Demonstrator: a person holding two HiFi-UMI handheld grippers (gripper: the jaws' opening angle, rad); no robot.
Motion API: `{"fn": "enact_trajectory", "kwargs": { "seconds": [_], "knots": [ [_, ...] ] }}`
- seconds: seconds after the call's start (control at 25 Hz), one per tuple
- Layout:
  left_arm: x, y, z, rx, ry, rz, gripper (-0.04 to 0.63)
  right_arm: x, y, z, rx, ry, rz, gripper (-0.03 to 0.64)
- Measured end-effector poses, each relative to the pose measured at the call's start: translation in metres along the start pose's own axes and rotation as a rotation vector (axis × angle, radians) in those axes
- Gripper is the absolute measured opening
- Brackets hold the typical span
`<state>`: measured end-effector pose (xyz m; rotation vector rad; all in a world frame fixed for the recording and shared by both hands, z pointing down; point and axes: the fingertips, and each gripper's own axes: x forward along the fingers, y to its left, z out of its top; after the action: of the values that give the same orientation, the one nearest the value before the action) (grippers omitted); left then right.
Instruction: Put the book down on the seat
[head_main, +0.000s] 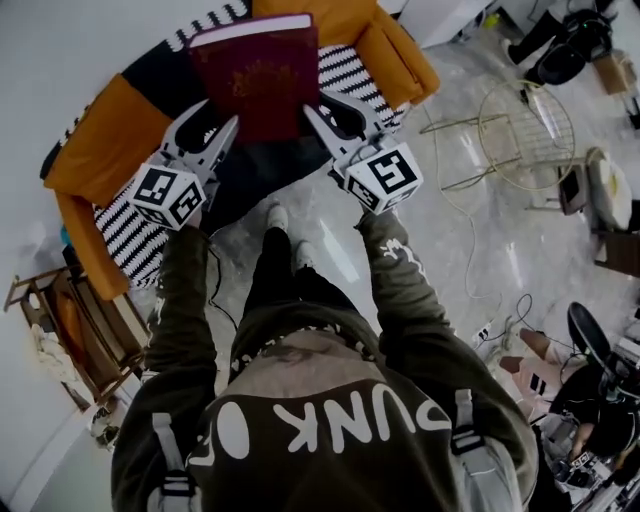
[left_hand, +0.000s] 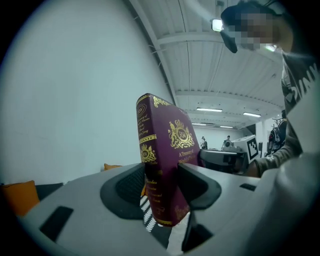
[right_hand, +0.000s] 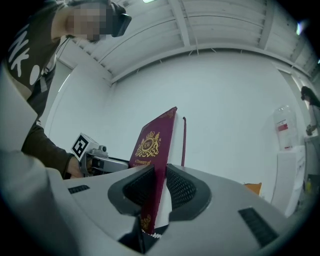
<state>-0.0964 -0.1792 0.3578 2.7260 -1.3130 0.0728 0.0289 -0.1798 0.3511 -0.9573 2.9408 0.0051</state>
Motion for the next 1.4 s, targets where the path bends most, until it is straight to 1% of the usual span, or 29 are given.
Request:
{"fn": "enact_trajectory", "kwargs": {
  "seconds": [0.16, 0.32, 0.48, 0.68, 0.8, 0.88, 1.04, 1.16, 1.28, 1.4],
  "knots": [
    [0.038, 0.047, -0.034, -0.037, 0.039, -0.006, 0.192, 0.04, -0.036, -0.042, 0.037, 0.045, -0.002, 0.087],
    [0.073, 0.104, -0.086, -0.089, 0.089, -0.004, 0.192, 0.09, -0.069, -0.101, 0.079, 0.119, -0.011, 0.087],
    [0.111, 0.147, -0.157, -0.168, 0.149, 0.0, 0.192, 0.122, -0.102, -0.177, 0.149, 0.202, -0.026, 0.087],
    [0.155, 0.189, -0.263, -0.27, 0.229, 0.028, 0.192, 0.152, -0.145, -0.293, 0.242, 0.307, -0.037, 0.087],
    [0.161, 0.21, -0.33, -0.319, 0.28, 0.041, 0.192, 0.165, -0.147, -0.361, 0.289, 0.372, -0.033, 0.087],
    [0.161, 0.221, -0.373, -0.336, 0.319, 0.046, 0.192, 0.172, -0.145, -0.404, 0.317, 0.414, -0.031, 0.087],
    [0.173, 0.242, -0.442, -0.367, 0.373, 0.049, 0.192, 0.184, -0.152, -0.475, 0.362, 0.474, -0.038, 0.087],
    [0.177, 0.253, -0.481, -0.381, 0.403, 0.058, 0.192, 0.192, -0.154, -0.515, 0.383, 0.51, -0.041, 0.087],
    [0.182, 0.261, -0.514, -0.379, 0.43, 0.072, 0.192, 0.195, -0.156, -0.545, 0.391, 0.532, -0.036, 0.084],
    [0.205, 0.27, -0.53, -0.406, 0.421, 0.081, 0.193, 0.201, -0.18, -0.567, 0.414, 0.531, -0.065, 0.084]
  ]
}}
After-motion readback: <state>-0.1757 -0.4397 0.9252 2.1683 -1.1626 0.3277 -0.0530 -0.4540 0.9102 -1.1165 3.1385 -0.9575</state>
